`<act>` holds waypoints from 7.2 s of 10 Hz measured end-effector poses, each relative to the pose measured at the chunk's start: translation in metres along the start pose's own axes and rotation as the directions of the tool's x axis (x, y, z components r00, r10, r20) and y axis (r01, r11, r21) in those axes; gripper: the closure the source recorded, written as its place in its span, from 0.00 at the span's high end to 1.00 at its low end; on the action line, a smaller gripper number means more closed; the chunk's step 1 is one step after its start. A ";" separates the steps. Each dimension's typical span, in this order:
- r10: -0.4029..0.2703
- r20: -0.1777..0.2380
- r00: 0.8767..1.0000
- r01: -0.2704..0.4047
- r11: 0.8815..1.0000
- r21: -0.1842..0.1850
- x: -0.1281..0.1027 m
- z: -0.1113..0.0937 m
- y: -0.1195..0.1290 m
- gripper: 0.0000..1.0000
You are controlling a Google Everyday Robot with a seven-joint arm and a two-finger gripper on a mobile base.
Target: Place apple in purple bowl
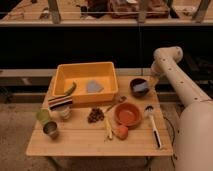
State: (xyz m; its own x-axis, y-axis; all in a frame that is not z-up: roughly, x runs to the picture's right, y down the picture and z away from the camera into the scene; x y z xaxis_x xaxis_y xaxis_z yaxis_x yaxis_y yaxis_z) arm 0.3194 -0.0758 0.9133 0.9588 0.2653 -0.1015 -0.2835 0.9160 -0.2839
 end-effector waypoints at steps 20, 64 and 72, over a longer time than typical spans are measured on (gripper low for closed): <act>-0.295 0.319 0.901 0.272 0.955 0.115 0.067 -0.077 0.080 0.80; -0.953 0.273 -0.130 0.940 -0.031 0.339 -0.078 -0.073 0.376 0.80; -0.955 0.291 0.059 0.935 0.155 0.319 -0.085 -0.036 0.378 0.80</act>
State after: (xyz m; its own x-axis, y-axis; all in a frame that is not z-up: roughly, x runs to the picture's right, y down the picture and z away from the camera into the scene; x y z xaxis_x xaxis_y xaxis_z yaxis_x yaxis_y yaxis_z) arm 0.1295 0.2372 0.7803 0.3326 -0.7715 0.5423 0.8582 0.4861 0.1652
